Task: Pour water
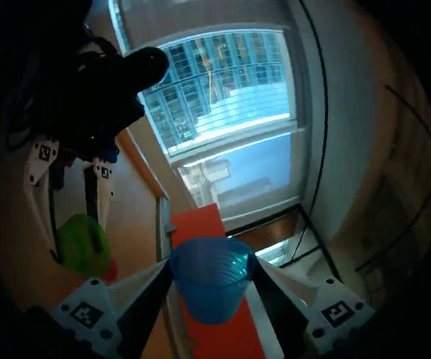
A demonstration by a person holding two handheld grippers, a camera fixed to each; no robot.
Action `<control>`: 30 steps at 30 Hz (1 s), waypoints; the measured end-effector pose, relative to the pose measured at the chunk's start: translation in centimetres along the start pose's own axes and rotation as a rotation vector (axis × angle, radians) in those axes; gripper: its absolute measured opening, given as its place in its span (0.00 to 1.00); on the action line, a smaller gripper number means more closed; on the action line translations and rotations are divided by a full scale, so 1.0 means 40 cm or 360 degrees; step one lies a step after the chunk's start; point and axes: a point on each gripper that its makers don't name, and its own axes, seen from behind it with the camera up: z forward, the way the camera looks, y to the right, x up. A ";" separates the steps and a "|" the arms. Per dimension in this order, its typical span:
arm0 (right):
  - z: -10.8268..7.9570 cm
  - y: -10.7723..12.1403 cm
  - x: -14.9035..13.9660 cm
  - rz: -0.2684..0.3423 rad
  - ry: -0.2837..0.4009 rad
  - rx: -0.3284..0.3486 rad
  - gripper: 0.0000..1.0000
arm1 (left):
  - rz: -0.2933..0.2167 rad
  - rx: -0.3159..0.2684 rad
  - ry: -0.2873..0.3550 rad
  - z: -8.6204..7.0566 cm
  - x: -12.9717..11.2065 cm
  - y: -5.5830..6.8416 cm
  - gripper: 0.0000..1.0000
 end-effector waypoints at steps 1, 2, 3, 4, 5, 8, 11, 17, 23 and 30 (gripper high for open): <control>-0.003 -0.002 -0.001 0.0057 -0.0002 0.0003 0.91 | 0.0002 0.0001 0.0000 0.000 0.000 0.000 0.84; -0.006 -0.005 -0.003 0.0121 -0.0005 0.0006 0.91 | 0.0004 0.0001 0.0000 0.000 0.000 -0.001 0.84; -0.009 -0.007 -0.004 0.0177 -0.0006 0.0009 0.91 | 0.0006 0.0002 0.0000 0.000 0.000 -0.002 0.84; -0.011 -0.010 -0.003 0.0235 -0.0006 0.0013 0.91 | 0.0006 0.0003 -0.0001 0.000 0.000 -0.002 0.84; -0.014 -0.014 -0.001 0.0300 -0.0006 0.0018 0.91 | 0.0007 0.0004 -0.0002 0.000 -0.001 -0.003 0.84; -0.022 -0.023 0.009 0.0485 0.0005 0.0034 0.91 | 0.0008 0.0006 -0.0003 -0.002 -0.002 -0.004 0.84; -0.029 -0.028 0.024 0.0663 0.0031 0.0050 0.91 | 0.0009 0.0009 -0.0002 -0.003 -0.002 -0.004 0.84; -0.040 -0.036 0.048 0.1003 0.0061 0.0086 0.91 | 0.0010 0.0016 -0.0002 -0.004 -0.001 -0.007 0.84; -0.045 -0.046 0.066 0.1292 0.0060 0.0127 0.91 | 0.0009 0.0020 -0.0002 -0.004 -0.002 -0.011 0.84; -0.046 -0.054 0.072 0.1577 0.0049 0.0176 0.91 | 0.0004 0.0020 0.0001 -0.004 -0.002 -0.011 0.84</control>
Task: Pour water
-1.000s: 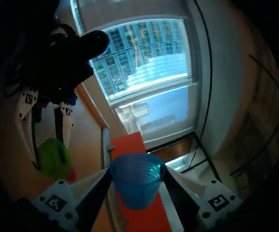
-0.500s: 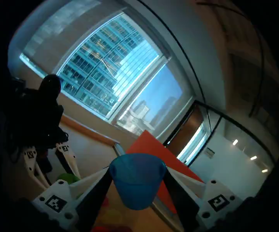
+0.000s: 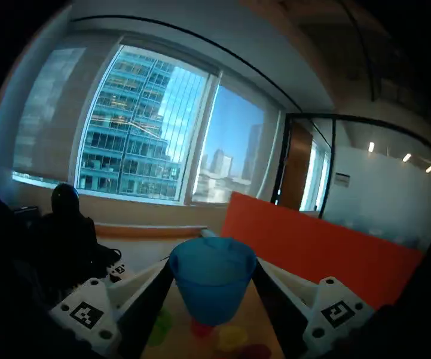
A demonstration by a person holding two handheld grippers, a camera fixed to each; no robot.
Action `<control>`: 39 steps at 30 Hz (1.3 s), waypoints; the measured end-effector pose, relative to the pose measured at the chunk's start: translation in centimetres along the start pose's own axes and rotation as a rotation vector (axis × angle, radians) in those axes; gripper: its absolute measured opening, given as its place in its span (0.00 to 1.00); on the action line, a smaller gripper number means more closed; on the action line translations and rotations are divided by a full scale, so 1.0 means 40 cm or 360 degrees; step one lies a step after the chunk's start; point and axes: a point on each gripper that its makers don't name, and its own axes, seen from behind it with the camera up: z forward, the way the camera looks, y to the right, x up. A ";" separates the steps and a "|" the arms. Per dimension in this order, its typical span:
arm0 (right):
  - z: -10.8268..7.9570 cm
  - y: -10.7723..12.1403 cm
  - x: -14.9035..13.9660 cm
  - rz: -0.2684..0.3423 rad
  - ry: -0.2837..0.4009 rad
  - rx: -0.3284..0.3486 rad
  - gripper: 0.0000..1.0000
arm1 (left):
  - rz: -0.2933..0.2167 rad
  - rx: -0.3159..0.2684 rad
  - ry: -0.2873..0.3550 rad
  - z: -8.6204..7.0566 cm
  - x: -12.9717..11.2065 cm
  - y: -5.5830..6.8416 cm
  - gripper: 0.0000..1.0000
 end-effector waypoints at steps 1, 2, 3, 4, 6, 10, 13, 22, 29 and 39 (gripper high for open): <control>0.000 -0.001 0.002 0.0023 0.0003 0.0006 0.91 | 0.0001 0.0000 0.0000 0.000 0.000 0.000 0.84; -0.001 -0.003 0.005 0.0049 0.0007 0.0012 0.91 | 0.0002 0.0001 -0.0001 0.000 0.000 0.000 0.84; -0.001 -0.004 0.007 0.0071 0.0010 0.0018 0.91 | 0.0003 0.0001 -0.0001 0.001 0.000 0.000 0.84; -0.002 -0.005 0.008 0.0087 0.0012 0.0022 0.91 | 0.0003 0.0002 -0.0002 0.001 0.000 -0.001 0.84; -0.003 -0.006 0.011 0.0121 0.0015 0.0030 0.91 | 0.0005 0.0003 -0.0004 0.001 0.001 -0.002 0.84; -0.007 0.001 0.013 0.0145 0.0021 0.0028 0.91 | 0.0006 0.0005 -0.0004 0.002 0.002 -0.005 0.84; -0.014 0.010 0.008 0.0139 0.0015 0.0013 0.91 | 0.0008 0.0010 -0.0009 0.000 -0.001 -0.009 0.84; -0.054 0.045 -0.016 0.0123 -0.0007 -0.0054 0.91 | 0.0005 0.0053 -0.0045 -0.009 -0.020 -0.034 0.84; -0.104 0.078 -0.024 0.0133 0.0003 -0.0110 0.91 | 0.0004 0.0080 -0.0067 -0.017 -0.034 -0.048 0.84; -0.177 0.131 -0.057 0.0147 -0.0020 -0.0204 0.91 | 0.0005 0.0095 -0.0082 -0.034 -0.034 -0.055 0.84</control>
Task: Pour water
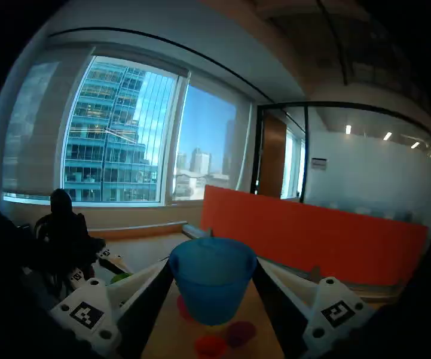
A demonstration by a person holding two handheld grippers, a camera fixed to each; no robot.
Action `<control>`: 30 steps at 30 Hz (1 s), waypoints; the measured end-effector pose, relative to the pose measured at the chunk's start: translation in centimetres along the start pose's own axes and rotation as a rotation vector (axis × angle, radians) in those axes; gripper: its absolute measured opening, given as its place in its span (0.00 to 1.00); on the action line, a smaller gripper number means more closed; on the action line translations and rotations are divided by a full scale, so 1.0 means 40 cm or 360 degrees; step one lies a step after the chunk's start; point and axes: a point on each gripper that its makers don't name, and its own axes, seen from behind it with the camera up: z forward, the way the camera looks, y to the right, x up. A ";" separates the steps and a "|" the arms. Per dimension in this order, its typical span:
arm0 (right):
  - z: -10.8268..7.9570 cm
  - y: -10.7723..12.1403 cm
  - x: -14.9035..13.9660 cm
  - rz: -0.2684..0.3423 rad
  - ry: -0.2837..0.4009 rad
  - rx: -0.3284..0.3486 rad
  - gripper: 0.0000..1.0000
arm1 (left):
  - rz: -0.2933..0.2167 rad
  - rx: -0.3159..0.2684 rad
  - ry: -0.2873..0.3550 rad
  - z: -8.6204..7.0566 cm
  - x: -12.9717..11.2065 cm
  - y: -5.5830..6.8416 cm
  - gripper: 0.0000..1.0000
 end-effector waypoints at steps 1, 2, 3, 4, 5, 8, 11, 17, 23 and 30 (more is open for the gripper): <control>-0.005 0.005 -0.001 0.0005 0.0002 -0.0008 0.91 | 0.0004 0.0001 -0.0002 -0.001 0.000 0.000 0.84; -0.011 0.011 -0.001 0.0010 0.0004 -0.0017 0.91 | 0.0008 0.0002 -0.0004 -0.001 0.001 0.001 0.84; -0.016 0.016 -0.002 0.0014 0.0006 -0.0024 0.91 | 0.0011 0.0003 -0.0006 -0.002 0.001 0.001 0.84; -0.021 0.021 -0.003 0.0016 0.0007 -0.0031 0.91 | 0.0012 0.0004 -0.0008 -0.002 0.001 0.001 0.84; -0.026 0.026 -0.004 0.0019 0.0009 -0.0038 0.91 | 0.0014 0.0004 -0.0010 -0.003 0.002 0.001 0.84; -0.036 0.039 -0.009 0.0025 0.0008 -0.0056 0.91 | 0.0014 0.0007 -0.0013 -0.003 0.003 0.001 0.84; -0.044 0.048 -0.013 0.0029 0.0001 -0.0067 0.91 | 0.0012 0.0010 -0.0014 -0.001 0.004 0.001 0.84; -0.054 0.055 -0.026 0.0020 -0.0012 -0.0075 0.91 | 0.0008 0.0006 -0.0032 0.003 0.004 0.003 0.84; -0.061 0.055 -0.049 0.0017 -0.0040 -0.0068 0.91 | 0.0023 -0.0005 -0.0080 0.006 -0.014 0.009 0.84; -0.065 0.046 -0.081 0.0018 -0.0080 -0.0043 0.91 | 0.0026 -0.0017 -0.0138 0.013 -0.040 0.012 0.84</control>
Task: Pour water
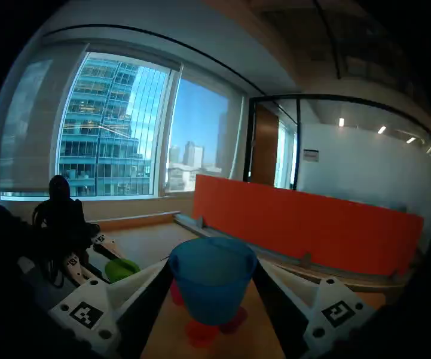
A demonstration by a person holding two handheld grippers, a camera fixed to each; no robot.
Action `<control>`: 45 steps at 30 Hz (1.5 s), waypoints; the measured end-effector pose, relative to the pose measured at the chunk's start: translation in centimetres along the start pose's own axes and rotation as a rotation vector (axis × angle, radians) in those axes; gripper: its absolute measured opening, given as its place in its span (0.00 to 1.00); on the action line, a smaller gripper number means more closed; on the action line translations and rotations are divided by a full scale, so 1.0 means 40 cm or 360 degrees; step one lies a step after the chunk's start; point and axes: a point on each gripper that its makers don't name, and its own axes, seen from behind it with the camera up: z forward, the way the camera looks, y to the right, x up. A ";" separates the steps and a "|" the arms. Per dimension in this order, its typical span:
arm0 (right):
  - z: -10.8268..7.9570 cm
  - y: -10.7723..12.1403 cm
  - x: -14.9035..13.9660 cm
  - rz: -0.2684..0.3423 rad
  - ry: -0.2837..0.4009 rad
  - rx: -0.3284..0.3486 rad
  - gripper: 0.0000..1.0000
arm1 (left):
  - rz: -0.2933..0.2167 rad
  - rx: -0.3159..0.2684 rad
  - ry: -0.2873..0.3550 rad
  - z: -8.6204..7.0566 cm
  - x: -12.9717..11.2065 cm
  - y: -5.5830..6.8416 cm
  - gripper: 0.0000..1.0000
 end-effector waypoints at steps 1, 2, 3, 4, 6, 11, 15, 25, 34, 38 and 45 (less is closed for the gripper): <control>0.000 -0.002 -0.006 0.0000 -0.0008 0.0007 0.91 | 0.0000 0.0000 -0.0008 0.001 -0.004 0.000 0.84; -0.001 -0.005 -0.013 0.0000 -0.0018 0.0014 0.91 | -0.0001 -0.0001 -0.0016 0.002 -0.008 -0.001 0.84; -0.002 -0.007 -0.019 0.0000 -0.0026 0.0021 0.91 | -0.0001 -0.0001 -0.0024 0.003 -0.012 -0.001 0.84; -0.002 -0.010 -0.025 0.0000 -0.0035 0.0028 0.91 | -0.0001 -0.0002 -0.0031 0.004 -0.015 -0.001 0.84; -0.003 -0.015 -0.038 0.0000 -0.0052 0.0043 0.91 | -0.0001 -0.0003 -0.0045 0.005 -0.022 -0.001 0.84; -0.005 -0.029 -0.079 0.0012 -0.0101 0.0078 0.91 | 0.0002 -0.0015 -0.0083 0.007 -0.040 0.004 0.84; -0.009 -0.045 -0.111 0.0029 -0.0140 0.0118 0.92 | 0.0007 -0.0028 -0.0116 0.010 -0.055 0.008 0.84; -0.016 -0.084 -0.201 0.0043 -0.0268 0.0215 0.92 | 0.0024 -0.0062 -0.0219 0.019 -0.101 0.017 0.84; -0.010 -0.085 -0.270 0.0027 -0.0376 0.0236 0.92 | 0.0032 -0.0085 -0.0356 0.027 -0.159 0.012 0.84; -0.011 -0.083 -0.310 0.0021 -0.0441 0.0255 0.92 | 0.0035 -0.0096 -0.0415 0.032 -0.187 0.006 0.84; -0.014 -0.085 -0.375 -0.0010 -0.0565 0.0291 0.93 | 0.0027 -0.0120 -0.0477 0.043 -0.217 -0.001 0.84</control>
